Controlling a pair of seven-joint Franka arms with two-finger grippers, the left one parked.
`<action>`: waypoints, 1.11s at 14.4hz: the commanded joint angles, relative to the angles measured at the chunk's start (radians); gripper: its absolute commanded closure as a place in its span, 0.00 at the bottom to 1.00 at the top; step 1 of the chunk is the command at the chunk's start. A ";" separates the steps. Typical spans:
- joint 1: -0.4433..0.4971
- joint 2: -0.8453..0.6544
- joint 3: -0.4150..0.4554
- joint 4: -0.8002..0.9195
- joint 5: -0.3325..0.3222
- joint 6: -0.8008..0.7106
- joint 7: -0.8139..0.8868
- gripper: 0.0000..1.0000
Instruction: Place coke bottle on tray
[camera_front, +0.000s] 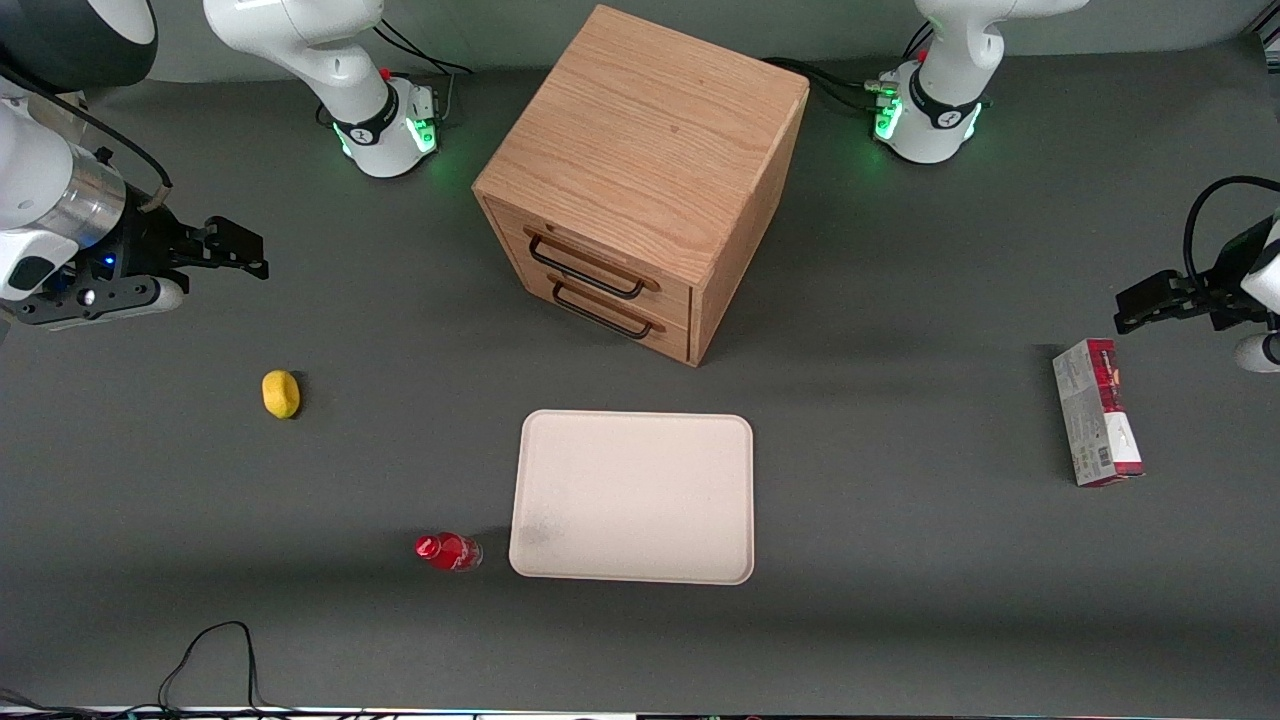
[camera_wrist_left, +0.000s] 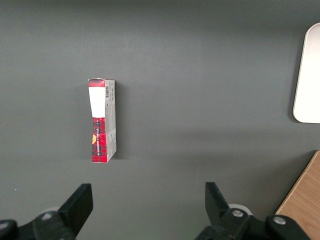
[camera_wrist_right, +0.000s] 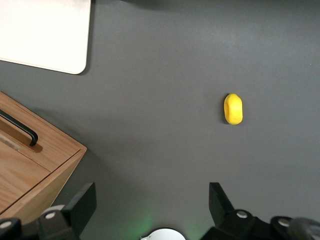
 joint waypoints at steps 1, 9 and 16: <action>-0.004 0.018 -0.008 0.045 0.019 -0.058 -0.031 0.00; 0.002 0.028 -0.004 0.083 0.021 -0.071 -0.022 0.00; 0.007 0.025 0.002 0.094 0.010 -0.116 -0.028 0.00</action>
